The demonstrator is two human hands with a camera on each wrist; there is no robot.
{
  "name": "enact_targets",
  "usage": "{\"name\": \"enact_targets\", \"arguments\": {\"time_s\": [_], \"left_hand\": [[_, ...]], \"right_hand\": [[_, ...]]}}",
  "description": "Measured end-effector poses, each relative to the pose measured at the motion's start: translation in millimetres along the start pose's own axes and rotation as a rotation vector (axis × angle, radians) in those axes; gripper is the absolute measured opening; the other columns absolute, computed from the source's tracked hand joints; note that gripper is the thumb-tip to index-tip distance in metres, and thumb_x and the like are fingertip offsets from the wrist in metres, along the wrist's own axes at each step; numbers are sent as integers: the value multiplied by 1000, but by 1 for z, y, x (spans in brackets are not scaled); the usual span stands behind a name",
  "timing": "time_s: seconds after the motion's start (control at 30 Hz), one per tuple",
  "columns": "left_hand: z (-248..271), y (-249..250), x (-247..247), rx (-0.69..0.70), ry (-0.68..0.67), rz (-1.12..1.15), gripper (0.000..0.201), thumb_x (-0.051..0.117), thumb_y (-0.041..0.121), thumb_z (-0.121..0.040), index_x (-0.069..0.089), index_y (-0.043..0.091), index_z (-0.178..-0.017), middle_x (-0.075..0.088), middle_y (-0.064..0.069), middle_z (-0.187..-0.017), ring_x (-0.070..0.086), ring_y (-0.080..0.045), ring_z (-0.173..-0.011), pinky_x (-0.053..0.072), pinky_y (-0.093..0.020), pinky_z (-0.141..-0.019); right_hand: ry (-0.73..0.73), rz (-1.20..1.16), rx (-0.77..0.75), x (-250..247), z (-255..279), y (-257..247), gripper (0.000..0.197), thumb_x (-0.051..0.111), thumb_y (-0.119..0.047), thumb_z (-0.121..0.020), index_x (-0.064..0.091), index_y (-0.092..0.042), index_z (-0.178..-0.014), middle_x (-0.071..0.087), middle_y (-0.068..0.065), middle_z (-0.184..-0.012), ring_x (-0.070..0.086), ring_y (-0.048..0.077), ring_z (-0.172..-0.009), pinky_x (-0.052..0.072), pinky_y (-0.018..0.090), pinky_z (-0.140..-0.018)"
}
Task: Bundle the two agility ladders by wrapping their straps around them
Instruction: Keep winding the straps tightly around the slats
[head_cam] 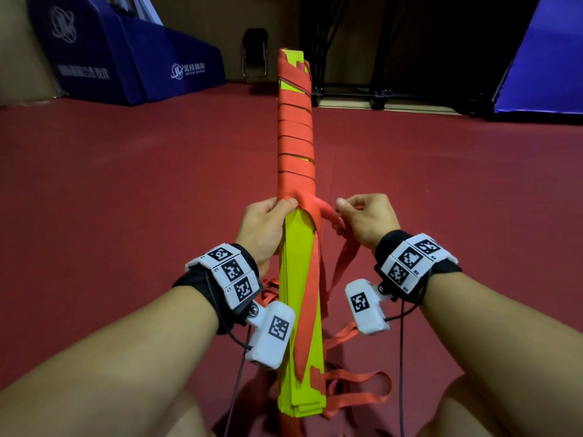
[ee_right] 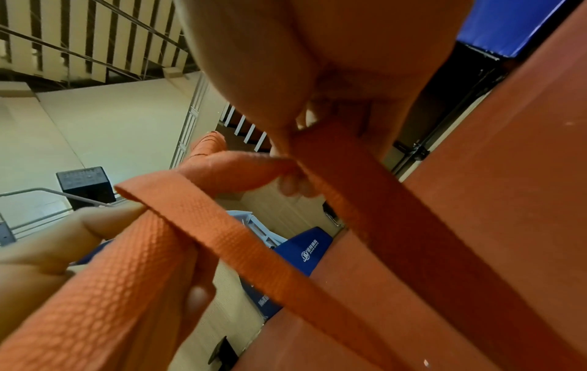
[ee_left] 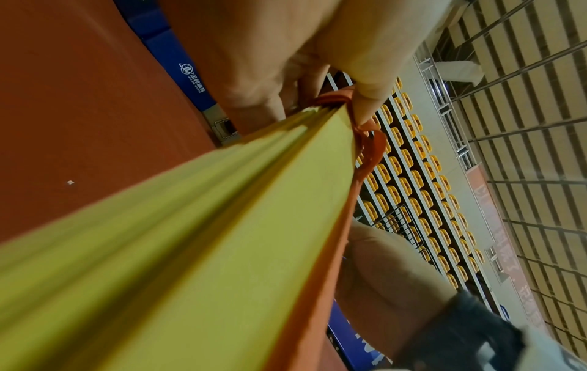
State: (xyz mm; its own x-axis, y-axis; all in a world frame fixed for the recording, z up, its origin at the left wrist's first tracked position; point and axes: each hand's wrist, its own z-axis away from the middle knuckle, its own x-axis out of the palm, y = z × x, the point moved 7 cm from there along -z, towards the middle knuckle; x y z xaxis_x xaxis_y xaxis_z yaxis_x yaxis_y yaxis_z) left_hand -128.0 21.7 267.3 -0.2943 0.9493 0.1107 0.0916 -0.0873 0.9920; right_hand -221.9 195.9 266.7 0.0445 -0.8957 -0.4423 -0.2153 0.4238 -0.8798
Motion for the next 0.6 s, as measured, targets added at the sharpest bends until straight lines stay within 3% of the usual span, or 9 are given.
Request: {"name": "enact_targets", "arguments": {"time_s": [0.1, 0.2, 0.33, 0.4, 0.5, 0.6], "left_hand": [[-1, 0, -1, 12, 16, 11, 17, 57, 17, -101, 65, 6, -91, 57, -17, -85, 54, -29, -76, 47, -35, -64], [-1, -2, -1, 18, 34, -4, 21, 59, 18, -100, 64, 11, -81, 56, -17, -82, 54, -29, -76, 46, -35, -65], [0, 0, -1, 12, 31, 14, 25, 58, 17, -100, 63, 14, -76, 56, -17, -80, 56, -29, -75, 47, -30, -58], [1, 2, -1, 10, 22, 41, 27, 57, 17, -100, 63, 15, -74, 57, -14, -74, 57, -27, -70, 48, -28, -56], [3, 4, 0, 15, 8, 77, 30, 56, 17, -100, 63, 17, -71, 58, -7, -66, 57, -22, -60, 47, -25, -50], [4, 5, 2, 17, -8, 88, 31, 56, 18, -100, 63, 17, -70, 61, -7, -64, 60, -21, -58, 48, -26, -51]], "right_hand": [[65, 21, -52, -6, 0, -9, 43, 54, -55, -91, 68, -19, -72, 71, -3, -73, 68, 26, -81, 54, 39, -80], [-5, 65, -50, -2, 6, -13, 24, 67, -43, -91, 70, -23, -77, 66, -6, -76, 61, 17, -81, 40, 26, -75], [-162, 91, -21, 14, 5, -3, 10, 76, -29, -82, 71, -26, -74, 69, -8, -71, 61, 17, -74, 51, 40, -79], [-218, 83, -24, 21, 4, 1, 11, 77, -21, -76, 70, -29, -79, 69, -7, -74, 63, 18, -75, 52, 42, -78], [-253, 98, -53, 27, 7, -1, 23, 81, -20, -67, 69, -32, -82, 71, 0, -86, 65, 20, -80, 56, 41, -82], [-211, 171, -107, 25, 9, -5, 18, 81, -17, -76, 67, -28, -76, 72, 3, -83, 65, 17, -75, 53, 30, -73]]}}
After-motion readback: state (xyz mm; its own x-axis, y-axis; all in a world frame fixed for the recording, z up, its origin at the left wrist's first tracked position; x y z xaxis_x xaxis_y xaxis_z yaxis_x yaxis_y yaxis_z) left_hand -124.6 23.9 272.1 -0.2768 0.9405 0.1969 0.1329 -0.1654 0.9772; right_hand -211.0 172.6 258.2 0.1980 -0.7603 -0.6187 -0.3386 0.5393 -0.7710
